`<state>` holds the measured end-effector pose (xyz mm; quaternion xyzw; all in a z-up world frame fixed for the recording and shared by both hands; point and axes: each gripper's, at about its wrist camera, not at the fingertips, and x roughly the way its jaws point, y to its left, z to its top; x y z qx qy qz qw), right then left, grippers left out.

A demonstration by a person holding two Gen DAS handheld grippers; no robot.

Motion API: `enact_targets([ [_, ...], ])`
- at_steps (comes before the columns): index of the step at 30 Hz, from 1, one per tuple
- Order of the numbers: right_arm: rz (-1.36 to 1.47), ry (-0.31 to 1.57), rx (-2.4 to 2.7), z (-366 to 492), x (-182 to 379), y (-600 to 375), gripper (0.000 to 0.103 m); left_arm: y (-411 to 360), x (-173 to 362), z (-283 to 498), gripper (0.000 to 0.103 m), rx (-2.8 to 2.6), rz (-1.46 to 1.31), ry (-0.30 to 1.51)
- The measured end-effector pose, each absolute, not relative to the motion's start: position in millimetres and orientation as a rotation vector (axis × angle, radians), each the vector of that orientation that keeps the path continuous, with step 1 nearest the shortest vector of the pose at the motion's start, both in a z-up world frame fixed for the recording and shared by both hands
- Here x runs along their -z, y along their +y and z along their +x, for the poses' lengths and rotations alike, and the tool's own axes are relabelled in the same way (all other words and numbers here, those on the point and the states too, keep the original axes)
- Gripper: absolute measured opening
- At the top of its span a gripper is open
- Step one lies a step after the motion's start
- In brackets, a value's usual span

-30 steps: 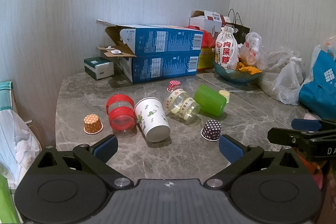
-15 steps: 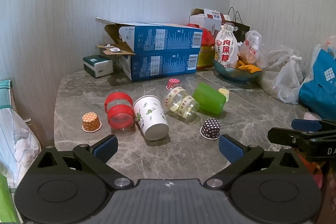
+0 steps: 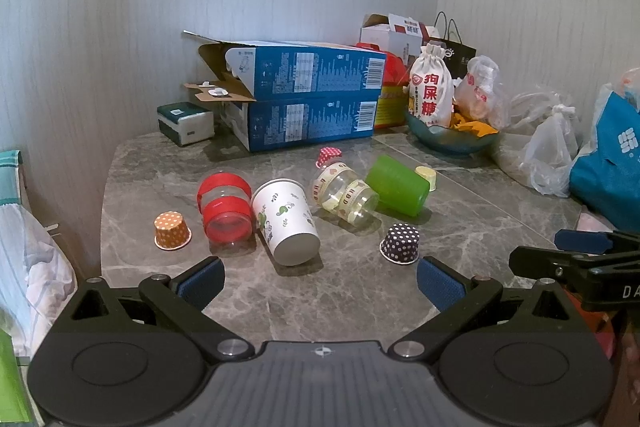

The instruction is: Flip cup upright

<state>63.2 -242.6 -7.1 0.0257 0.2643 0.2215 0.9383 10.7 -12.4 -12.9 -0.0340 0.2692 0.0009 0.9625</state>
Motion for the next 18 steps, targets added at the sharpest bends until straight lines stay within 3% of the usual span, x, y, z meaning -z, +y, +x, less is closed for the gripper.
enact_targets([
  [18,0.053,0.547,-0.454,63.4,10.4,-243.4,0.102,-14.0,16.8,12.4,0.103,-0.001,-0.070,0.557],
])
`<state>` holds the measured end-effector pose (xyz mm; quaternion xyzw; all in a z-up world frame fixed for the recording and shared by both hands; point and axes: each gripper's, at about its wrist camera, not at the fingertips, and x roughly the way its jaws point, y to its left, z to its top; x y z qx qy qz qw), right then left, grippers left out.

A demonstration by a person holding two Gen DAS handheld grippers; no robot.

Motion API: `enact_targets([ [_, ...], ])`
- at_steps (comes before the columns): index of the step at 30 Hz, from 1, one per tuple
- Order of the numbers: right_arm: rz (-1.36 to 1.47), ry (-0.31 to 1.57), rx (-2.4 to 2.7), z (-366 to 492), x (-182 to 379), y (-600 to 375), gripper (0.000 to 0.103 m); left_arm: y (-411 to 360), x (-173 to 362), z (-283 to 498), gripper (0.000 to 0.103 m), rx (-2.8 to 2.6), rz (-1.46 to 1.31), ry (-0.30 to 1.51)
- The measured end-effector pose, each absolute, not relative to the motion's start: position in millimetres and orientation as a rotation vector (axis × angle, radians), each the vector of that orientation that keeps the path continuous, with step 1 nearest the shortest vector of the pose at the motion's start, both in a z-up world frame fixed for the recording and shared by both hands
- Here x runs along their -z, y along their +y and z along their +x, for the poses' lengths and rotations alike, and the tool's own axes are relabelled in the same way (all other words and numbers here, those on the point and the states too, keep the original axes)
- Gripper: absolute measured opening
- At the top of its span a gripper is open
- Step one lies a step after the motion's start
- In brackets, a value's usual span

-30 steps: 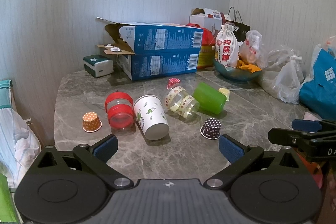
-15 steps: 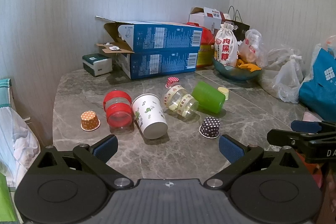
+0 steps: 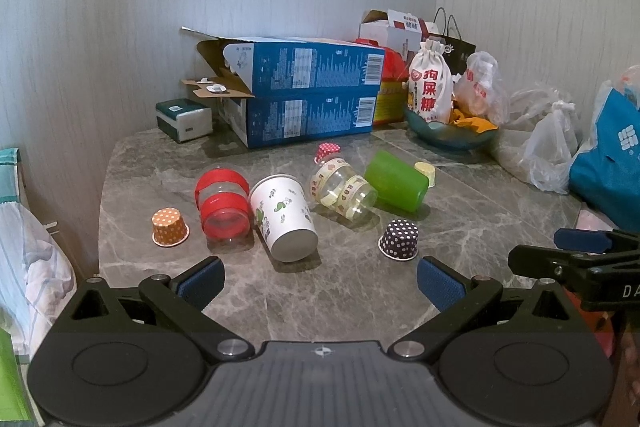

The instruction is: Flip cup upright

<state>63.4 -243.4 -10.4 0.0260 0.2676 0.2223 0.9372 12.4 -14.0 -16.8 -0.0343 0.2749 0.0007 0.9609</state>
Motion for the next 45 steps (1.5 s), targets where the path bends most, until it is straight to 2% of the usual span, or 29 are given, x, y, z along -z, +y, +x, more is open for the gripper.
enact_targets([
  [9,0.061,0.554,-0.457,64,12,-246,0.102,-10,18,22,0.103,-0.046,-0.072,0.584],
  [16,0.083,0.568,-0.465,69,16,-254,0.102,0,30,51,0.103,-0.066,-0.071,0.714],
  [22,0.106,0.580,-0.472,72,20,-264,0.102,26,7,90,0.103,-0.081,-0.106,0.734],
  [30,0.142,0.581,-0.480,76,22,-275,0.102,71,19,182,0.086,-0.158,-0.117,0.906],
  [45,0.145,0.603,-0.483,78,26,-277,0.102,83,57,229,0.079,-0.192,-0.131,0.994],
])
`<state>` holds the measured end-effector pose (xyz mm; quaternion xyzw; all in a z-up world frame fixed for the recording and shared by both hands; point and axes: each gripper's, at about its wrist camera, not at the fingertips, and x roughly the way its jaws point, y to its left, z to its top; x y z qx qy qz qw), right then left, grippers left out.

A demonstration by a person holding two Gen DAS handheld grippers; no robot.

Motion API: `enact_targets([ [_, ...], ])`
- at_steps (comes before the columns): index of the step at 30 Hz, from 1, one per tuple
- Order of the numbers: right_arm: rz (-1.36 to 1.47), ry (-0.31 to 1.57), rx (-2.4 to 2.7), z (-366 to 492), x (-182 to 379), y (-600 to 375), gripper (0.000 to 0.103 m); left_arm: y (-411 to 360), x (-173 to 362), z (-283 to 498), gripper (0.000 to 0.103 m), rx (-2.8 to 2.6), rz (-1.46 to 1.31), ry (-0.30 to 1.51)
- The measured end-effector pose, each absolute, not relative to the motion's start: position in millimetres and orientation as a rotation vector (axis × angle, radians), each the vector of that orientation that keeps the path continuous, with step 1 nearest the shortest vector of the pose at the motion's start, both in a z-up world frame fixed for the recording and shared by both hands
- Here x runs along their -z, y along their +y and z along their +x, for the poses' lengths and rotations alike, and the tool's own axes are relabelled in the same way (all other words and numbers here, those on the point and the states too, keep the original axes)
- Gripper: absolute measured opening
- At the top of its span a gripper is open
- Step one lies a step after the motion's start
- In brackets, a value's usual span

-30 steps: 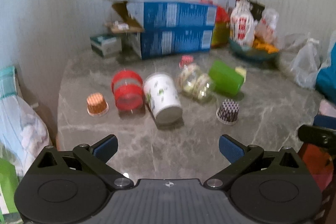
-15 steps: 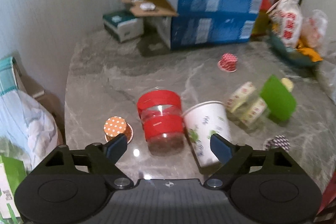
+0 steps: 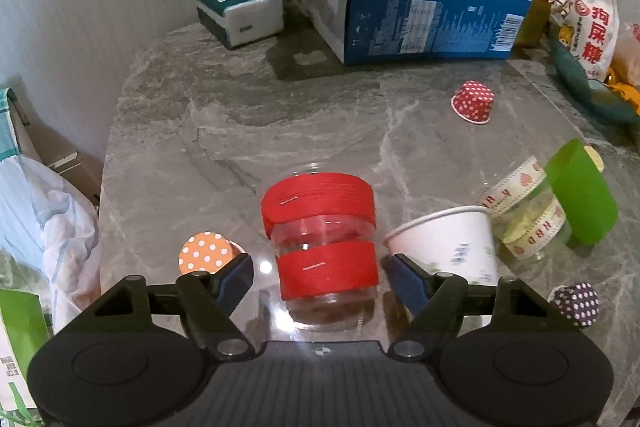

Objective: Flip cup upright
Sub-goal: 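Move the left gripper to the red-banded clear cup and close on it, then hold the red-banded cup with the left gripper while the right gripper closes on it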

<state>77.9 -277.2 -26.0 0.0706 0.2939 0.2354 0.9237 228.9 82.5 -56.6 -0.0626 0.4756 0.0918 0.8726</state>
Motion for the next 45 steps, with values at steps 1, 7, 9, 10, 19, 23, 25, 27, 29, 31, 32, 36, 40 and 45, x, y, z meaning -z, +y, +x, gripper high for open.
enact_targets([
  [1,0.142,0.604,-0.484,77,26,-277,0.102,84,59,230,0.079,-0.191,-0.136,0.995],
  [7,0.129,0.611,-0.482,78,26,-272,0.102,82,69,241,0.073,-0.187,-0.120,1.017],
  [9,0.124,0.613,-0.482,78,26,-271,0.102,83,72,242,0.060,-0.187,-0.126,1.021],
  [10,0.121,0.613,-0.482,78,26,-270,0.102,84,73,243,0.060,-0.185,-0.129,1.021],
  [19,0.148,0.605,-0.481,75,25,-269,0.102,69,37,196,0.058,-0.147,-0.118,0.900],
  [23,0.187,0.602,-0.482,75,24,-271,0.102,48,3,141,0.058,-0.083,-0.111,0.819],
  [25,0.186,0.618,-0.465,76,23,-271,0.102,34,-8,110,0.058,-0.040,-0.130,0.774],
  [27,0.184,0.621,-0.457,77,23,-269,0.102,18,-8,85,0.058,0.006,-0.162,0.743],
  [29,0.187,0.626,-0.447,78,25,-268,0.102,1,5,69,0.058,0.065,-0.197,0.765],
  [31,0.192,0.641,-0.436,80,26,-268,0.102,-17,22,64,0.058,0.117,-0.214,0.818],
  [32,0.194,0.647,-0.432,81,27,-267,0.102,-25,31,64,0.058,0.121,-0.209,0.839],
  [36,0.220,0.666,-0.424,82,30,-269,0.102,-45,54,73,0.058,0.130,-0.221,0.893],
  [40,0.270,0.743,-0.428,91,37,-271,0.102,-60,71,79,0.058,0.141,-0.194,0.934],
  [45,0.345,0.877,-0.456,108,53,-267,0.102,-77,77,66,0.059,0.142,-0.118,0.909],
])
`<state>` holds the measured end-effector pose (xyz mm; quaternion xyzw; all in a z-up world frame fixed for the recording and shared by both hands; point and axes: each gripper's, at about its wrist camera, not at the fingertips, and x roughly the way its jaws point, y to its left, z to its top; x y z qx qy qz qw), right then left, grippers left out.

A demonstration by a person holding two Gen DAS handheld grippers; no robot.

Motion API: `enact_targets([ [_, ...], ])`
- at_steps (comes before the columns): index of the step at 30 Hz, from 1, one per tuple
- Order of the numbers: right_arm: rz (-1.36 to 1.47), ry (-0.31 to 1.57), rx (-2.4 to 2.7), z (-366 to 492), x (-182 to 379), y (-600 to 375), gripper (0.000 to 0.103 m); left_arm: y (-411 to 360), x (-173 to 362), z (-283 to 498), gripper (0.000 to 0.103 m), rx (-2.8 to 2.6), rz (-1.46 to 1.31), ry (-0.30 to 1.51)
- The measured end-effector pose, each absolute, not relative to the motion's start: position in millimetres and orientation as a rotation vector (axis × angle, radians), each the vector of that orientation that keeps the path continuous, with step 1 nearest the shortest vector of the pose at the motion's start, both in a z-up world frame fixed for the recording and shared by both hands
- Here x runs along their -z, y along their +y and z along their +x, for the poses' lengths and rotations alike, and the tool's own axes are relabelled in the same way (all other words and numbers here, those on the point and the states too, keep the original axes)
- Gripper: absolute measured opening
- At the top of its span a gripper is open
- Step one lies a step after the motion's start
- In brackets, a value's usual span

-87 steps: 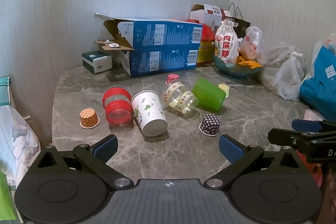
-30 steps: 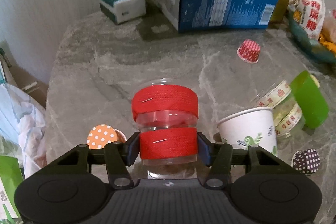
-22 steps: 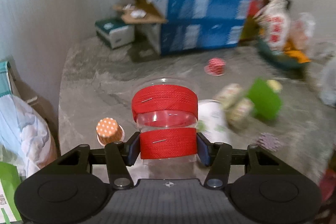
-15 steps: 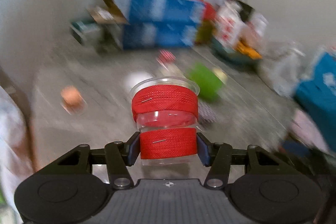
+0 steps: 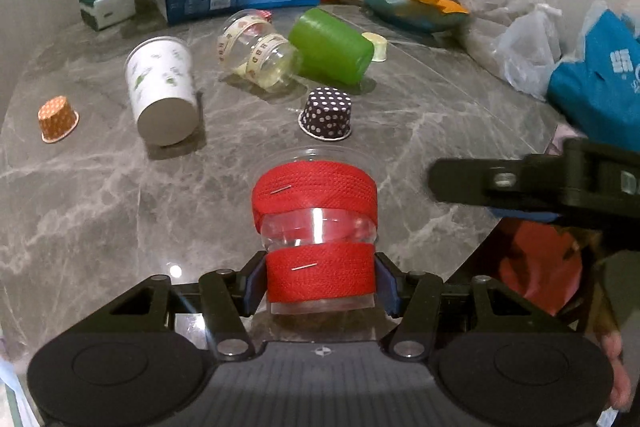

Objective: Flip cup upright
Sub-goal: 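Hold the red-banded cup with the left gripper while the right gripper closes on it, then open the left gripper and lift the cup away with the right gripper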

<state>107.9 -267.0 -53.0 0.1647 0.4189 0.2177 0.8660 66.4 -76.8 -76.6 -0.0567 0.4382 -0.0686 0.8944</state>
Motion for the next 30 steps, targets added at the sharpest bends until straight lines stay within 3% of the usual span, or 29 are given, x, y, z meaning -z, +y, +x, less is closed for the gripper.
enact_targets([
  [8,0.483,1.098,-0.556,130,80,-235,0.102,-74,79,69,0.059,0.153,-0.138,0.915],
  [16,0.526,1.146,-0.533,147,80,-217,0.101,-70,80,69,0.059,0.163,-0.162,0.919],
  [23,0.447,1.166,-0.527,146,75,-204,0.075,-67,81,70,0.059,0.178,-0.176,0.923],
  [30,0.400,1.168,-0.531,147,75,-198,0.068,-64,82,71,0.059,0.189,-0.188,0.926],
])
